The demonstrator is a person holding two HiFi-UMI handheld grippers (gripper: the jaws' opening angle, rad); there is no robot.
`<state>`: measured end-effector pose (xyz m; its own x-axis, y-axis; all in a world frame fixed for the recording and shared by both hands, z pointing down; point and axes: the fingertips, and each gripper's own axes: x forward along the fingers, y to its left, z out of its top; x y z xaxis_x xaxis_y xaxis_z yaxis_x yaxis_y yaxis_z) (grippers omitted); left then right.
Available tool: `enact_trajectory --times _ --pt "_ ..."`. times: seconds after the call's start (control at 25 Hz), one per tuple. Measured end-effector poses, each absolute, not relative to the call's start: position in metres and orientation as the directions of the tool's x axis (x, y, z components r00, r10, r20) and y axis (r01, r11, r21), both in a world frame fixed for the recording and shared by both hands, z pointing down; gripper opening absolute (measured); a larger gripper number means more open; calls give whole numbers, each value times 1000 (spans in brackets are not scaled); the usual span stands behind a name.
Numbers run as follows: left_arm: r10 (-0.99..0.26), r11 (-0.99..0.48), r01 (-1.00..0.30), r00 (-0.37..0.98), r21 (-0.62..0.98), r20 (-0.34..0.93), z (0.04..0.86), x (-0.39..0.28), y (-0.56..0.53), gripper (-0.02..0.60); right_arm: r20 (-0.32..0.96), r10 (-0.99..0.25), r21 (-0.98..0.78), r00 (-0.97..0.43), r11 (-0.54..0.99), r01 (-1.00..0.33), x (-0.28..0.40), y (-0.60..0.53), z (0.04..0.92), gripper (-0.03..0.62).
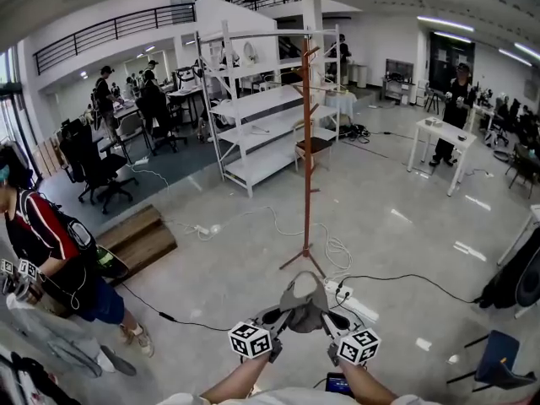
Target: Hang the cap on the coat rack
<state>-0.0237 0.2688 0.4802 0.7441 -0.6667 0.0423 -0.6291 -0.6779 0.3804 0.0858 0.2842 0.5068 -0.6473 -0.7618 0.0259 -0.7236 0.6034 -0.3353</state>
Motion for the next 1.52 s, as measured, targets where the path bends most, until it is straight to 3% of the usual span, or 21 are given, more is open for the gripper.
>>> enact_trajectory --times 0.8,1.52 --pt "-669 -662 -634 740 400 67 503 12 280 31 26 -737 -354 -675 625 -696 125 294 527 28" --pt "-669 -669 -631 741 393 49 501 -11 101 31 41 -707 -281 -706 670 -688 104 107 514 28"
